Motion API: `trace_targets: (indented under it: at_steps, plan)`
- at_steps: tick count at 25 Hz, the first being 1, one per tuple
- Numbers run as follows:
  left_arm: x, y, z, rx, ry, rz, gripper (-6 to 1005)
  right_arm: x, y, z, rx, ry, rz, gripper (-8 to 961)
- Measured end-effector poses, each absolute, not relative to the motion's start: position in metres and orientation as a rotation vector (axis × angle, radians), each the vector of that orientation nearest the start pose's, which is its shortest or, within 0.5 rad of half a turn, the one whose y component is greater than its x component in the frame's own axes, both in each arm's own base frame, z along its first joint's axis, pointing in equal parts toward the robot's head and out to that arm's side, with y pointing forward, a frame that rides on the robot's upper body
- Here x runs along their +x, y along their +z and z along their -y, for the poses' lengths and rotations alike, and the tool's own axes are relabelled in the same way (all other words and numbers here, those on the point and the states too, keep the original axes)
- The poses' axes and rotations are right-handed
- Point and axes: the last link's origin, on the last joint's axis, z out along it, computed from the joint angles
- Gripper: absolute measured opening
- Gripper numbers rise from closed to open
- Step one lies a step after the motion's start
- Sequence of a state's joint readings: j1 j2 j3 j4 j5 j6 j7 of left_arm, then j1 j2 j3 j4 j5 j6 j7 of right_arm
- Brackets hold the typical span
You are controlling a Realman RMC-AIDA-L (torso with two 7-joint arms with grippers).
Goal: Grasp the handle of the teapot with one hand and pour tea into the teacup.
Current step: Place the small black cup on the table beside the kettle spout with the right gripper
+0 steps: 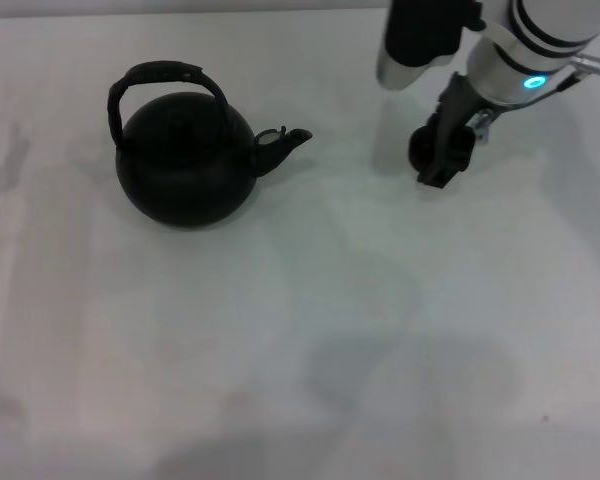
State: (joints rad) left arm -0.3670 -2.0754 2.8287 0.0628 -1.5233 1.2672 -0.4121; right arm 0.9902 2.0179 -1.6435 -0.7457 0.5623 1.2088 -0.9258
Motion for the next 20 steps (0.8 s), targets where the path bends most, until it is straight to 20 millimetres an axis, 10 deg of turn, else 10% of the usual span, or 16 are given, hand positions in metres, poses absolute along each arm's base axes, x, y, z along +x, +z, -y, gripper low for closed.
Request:
trace_targets:
  at_steps: [20]
  plan:
    - [-0.374,0.012,-0.293,-1.359,-0.816,0.781,892,0.130,-0.113,-0.367,-2.871,-0.931,0.188,754]
